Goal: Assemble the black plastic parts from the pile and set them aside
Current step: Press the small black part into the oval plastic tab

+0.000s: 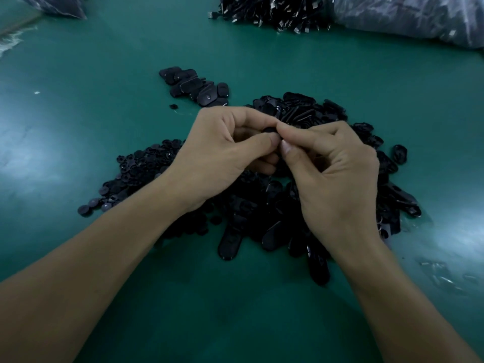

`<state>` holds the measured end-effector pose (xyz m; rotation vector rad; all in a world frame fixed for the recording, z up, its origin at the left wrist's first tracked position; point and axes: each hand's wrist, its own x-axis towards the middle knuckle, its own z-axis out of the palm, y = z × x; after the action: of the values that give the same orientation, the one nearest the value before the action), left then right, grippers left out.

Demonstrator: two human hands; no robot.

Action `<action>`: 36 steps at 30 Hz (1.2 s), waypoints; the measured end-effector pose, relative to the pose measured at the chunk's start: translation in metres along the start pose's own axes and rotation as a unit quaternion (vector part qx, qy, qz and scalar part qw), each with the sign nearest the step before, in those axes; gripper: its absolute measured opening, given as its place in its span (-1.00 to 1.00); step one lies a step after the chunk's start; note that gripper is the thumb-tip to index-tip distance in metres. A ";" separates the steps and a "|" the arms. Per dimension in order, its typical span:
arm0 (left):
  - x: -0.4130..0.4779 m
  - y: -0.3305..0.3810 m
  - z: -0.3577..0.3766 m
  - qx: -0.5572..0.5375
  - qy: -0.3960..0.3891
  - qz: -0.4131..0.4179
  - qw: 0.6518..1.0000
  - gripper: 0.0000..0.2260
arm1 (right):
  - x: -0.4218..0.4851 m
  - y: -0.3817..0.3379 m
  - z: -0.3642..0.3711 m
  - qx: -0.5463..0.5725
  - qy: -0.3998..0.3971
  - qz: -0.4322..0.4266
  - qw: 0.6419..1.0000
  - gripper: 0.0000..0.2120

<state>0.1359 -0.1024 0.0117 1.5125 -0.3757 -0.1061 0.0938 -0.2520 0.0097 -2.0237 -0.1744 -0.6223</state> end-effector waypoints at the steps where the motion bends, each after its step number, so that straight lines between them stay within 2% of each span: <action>1: 0.000 0.000 0.000 -0.001 0.005 -0.002 1.000 -0.86 | 0.000 0.000 0.000 0.007 -0.006 0.003 1.000 -0.77; 7: 0.000 0.000 -0.002 0.004 0.014 -0.009 1.000 -0.88 | 0.005 0.004 -0.001 0.055 -0.037 0.039 0.997 -0.76; 11: 0.001 0.001 -0.006 -0.004 -0.022 -0.004 1.000 -0.87 | 0.010 0.005 -0.009 0.201 -0.087 0.079 0.973 -0.77; 15: 0.002 0.000 -0.010 -0.005 -0.046 -0.002 0.999 -0.86 | 0.013 0.007 -0.014 0.255 -0.111 0.119 0.953 -0.80; 20: 0.003 -0.001 -0.010 -0.005 -0.060 -0.014 0.998 -0.90 | 0.015 0.010 -0.019 0.255 -0.114 0.141 0.950 -0.86; 29: 0.003 -0.001 -0.011 0.003 -0.068 -0.040 0.997 -0.81 | 0.016 0.013 -0.024 0.247 -0.129 0.158 0.947 -0.87; 36: 0.004 0.000 -0.011 -0.010 -0.063 -0.050 0.997 -0.81 | 0.016 0.013 -0.022 0.274 -0.131 0.167 0.938 -0.87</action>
<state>0.1430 -0.0930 0.0118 1.5080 -0.3993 -0.2845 0.1048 -0.2794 0.0164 -1.5314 -0.1378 -0.0653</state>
